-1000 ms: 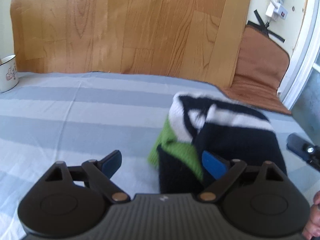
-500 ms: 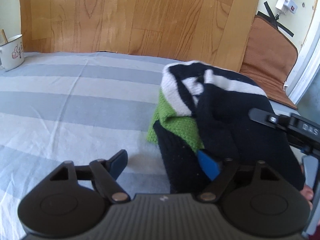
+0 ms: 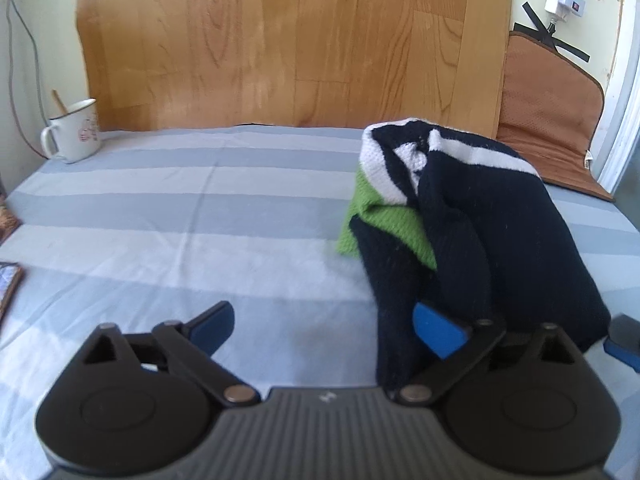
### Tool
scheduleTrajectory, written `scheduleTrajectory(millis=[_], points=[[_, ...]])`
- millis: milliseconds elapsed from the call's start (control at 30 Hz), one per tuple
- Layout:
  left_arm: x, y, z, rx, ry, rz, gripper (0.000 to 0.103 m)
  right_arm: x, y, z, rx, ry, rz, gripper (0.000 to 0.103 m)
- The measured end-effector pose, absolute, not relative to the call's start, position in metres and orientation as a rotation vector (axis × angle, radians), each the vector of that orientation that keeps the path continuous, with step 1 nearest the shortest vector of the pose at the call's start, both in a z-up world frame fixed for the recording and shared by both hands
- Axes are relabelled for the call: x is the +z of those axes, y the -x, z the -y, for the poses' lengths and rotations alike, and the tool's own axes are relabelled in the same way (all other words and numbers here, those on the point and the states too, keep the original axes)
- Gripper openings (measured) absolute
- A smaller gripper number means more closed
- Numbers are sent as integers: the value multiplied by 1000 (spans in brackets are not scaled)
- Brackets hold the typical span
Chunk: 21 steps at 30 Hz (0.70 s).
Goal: Fold small clothes
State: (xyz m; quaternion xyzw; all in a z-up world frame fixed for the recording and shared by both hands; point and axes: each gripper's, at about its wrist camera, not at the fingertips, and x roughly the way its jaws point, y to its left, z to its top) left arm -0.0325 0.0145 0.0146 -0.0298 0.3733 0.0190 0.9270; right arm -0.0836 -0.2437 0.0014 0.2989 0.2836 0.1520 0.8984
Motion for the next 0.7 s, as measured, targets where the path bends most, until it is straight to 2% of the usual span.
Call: scheduleTrajectory(millis=[267,700], points=[[15,63,-17,50,45,-754,103,-1,105,235,347,-639,-698,83],[27,96,-8,44,-24,-639,103,-1,125,217,351,-580,-713,86]])
